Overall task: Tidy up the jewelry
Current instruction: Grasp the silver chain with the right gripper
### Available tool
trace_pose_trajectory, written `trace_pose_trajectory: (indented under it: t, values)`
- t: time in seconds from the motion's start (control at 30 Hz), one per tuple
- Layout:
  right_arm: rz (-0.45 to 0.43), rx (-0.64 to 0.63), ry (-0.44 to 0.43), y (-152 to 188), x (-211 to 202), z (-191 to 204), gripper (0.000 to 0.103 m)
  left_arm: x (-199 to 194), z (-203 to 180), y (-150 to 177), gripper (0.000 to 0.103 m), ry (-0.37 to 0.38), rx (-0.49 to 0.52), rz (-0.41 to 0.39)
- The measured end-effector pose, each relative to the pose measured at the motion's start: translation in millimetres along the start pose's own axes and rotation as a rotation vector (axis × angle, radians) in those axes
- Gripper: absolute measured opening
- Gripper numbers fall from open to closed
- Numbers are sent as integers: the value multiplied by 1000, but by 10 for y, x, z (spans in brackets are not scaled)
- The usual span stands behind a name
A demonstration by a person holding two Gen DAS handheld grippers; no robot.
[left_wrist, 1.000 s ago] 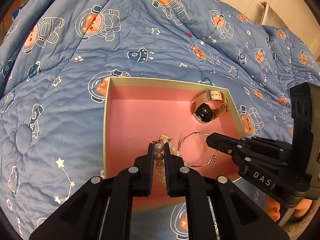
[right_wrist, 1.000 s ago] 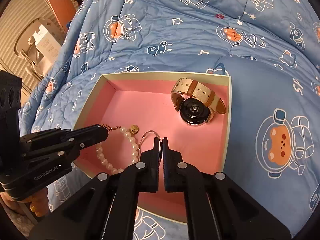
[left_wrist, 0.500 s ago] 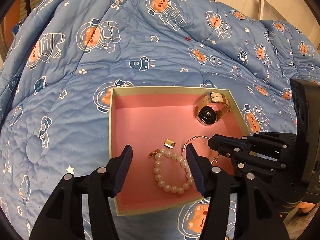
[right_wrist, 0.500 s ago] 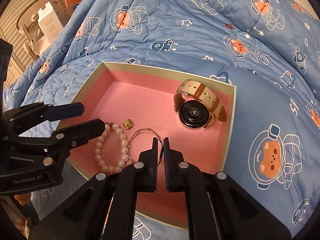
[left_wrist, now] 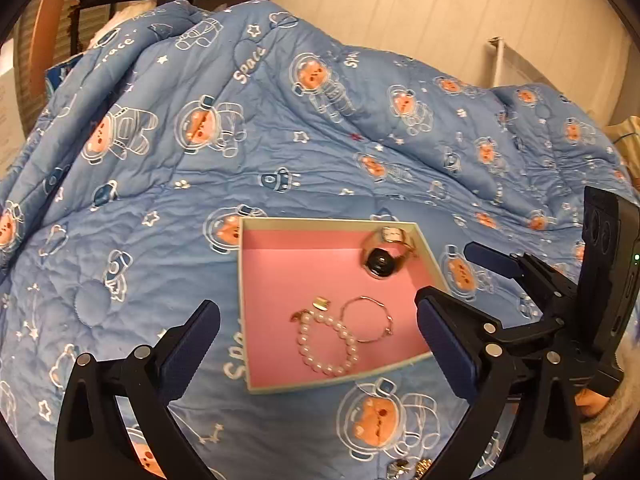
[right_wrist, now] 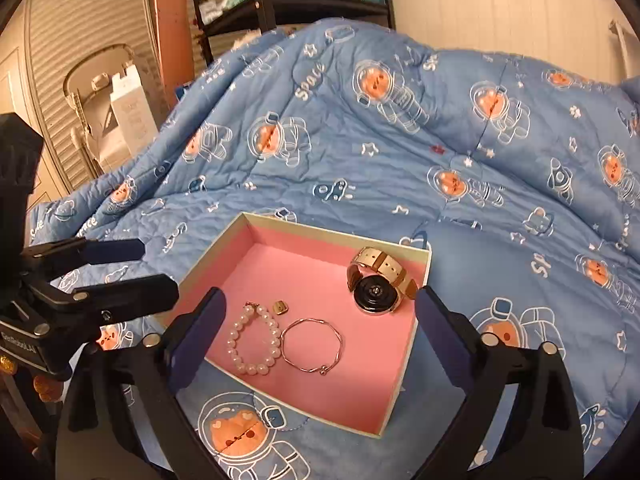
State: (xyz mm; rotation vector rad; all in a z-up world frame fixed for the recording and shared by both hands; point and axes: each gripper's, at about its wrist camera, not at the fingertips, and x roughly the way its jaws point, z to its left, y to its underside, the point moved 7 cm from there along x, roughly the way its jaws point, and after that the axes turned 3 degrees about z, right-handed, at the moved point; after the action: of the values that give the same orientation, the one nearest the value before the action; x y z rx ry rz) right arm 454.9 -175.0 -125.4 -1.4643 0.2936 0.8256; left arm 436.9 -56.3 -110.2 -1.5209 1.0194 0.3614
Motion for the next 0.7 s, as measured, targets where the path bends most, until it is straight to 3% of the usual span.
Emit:
trace_pose_trajectory:
  t: [0.13, 0.27, 0.37, 0.57, 0.7]
  values:
    - [20, -23, 27, 212, -222, 39, 95, -112, -4, 282, 97, 38, -61, 19]
    - [71, -66, 57, 538, -396, 98, 95, -257, 114, 565, 96, -1, -113, 14]
    - [101, -142, 70, 834, -530, 225, 95, -392, 145, 778, 96, -57, -80, -10]
    - [138, -239, -23, 1369, -810, 519, 94, -556, 146, 1277, 96, -132, -21, 19]
    - [188, -226, -76, 1625, -843, 602, 80, -602, 102, 1555, 96, -134, -20, 46]
